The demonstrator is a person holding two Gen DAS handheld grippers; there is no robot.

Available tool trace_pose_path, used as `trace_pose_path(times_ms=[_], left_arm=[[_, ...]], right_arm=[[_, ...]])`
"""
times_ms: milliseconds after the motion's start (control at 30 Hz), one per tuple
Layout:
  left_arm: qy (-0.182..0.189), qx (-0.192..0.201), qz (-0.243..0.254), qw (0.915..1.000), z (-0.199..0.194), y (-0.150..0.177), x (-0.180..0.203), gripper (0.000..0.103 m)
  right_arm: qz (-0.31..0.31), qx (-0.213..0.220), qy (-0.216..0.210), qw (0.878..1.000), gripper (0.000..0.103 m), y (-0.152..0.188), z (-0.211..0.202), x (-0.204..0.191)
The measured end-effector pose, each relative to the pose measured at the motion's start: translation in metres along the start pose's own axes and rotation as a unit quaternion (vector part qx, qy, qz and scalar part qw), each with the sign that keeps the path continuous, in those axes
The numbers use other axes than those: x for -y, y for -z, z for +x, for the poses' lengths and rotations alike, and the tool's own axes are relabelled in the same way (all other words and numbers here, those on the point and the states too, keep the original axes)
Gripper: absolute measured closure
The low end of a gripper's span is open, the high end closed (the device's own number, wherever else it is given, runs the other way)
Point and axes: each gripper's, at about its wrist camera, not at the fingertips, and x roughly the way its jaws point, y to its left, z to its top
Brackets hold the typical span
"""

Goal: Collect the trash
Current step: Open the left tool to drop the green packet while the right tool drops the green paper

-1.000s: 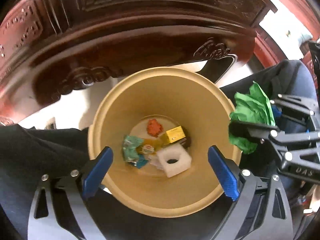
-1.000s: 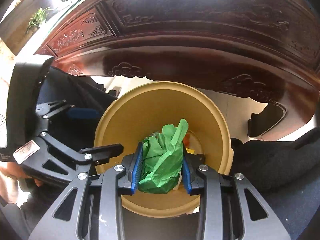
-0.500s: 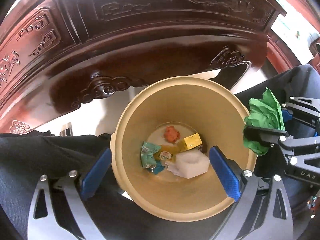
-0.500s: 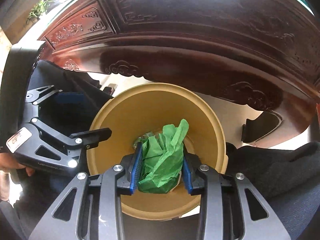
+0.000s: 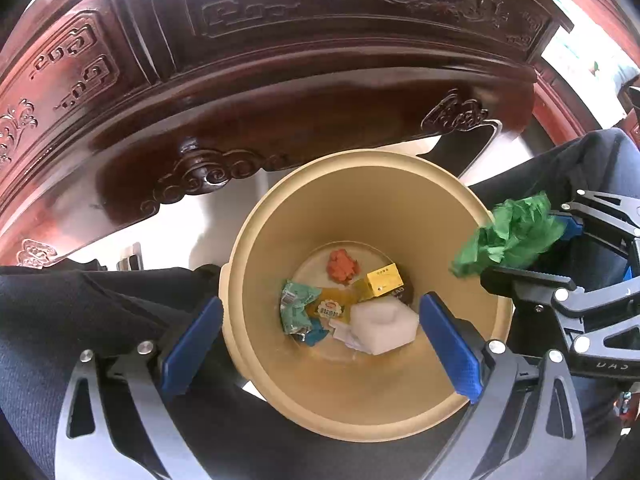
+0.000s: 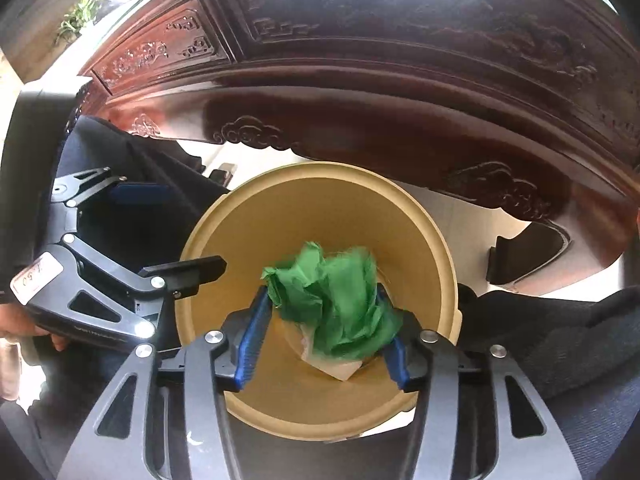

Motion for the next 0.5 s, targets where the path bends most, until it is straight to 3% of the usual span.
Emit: trace_pose_path(times_ms=[267, 500], left_arm=[[0.003, -0.003, 0.001, 1.0000, 0.0010, -0.0005, 0.0012, 0.005], [0.001, -0.003, 0.001, 1.0000, 0.0008, 0.0002, 0.0021, 0.005]], right_arm=[[0.001, -0.004, 0.000, 1.000, 0.049, -0.0001, 0.0020, -0.0010], [-0.008, 0.002, -0.002, 1.000, 0.039, 0.0006, -0.0019, -0.0051]])
